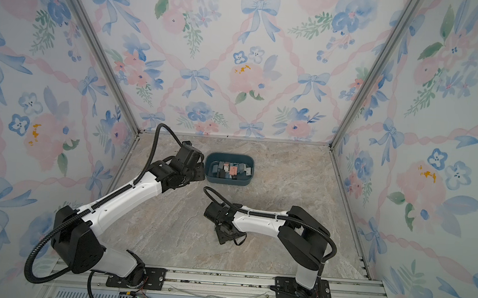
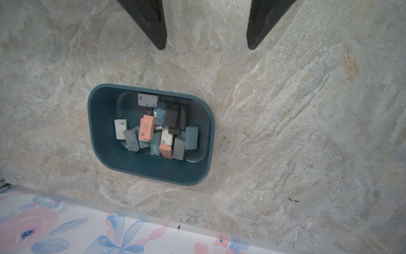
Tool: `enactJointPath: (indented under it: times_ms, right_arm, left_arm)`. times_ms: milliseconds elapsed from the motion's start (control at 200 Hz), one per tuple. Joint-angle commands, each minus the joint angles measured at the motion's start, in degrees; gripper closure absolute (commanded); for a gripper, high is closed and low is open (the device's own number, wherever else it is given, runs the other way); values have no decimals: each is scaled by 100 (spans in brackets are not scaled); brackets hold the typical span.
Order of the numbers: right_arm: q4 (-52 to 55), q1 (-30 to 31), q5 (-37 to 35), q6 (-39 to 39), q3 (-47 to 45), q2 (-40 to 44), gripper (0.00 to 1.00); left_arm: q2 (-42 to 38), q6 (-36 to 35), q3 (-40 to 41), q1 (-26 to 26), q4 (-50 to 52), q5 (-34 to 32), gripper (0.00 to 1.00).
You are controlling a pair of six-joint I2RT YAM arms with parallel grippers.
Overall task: Put the eraser in the storage box
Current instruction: Pick up the eraser from the center of the board.
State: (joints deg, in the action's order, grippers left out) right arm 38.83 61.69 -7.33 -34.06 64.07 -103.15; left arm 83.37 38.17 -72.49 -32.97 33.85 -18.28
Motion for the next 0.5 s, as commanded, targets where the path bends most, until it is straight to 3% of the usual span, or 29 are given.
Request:
enactJointPath:
  times_ms: [0, 495]
  right_arm:
    - [135, -87, 91, 517, 66, -97, 38]
    - [63, -174, 478, 825, 40, -157, 51]
  left_arm:
    - [-212, 75, 102, 0, 17, -142, 39]
    - [-350, 75, 209, 0, 12, -243, 39]
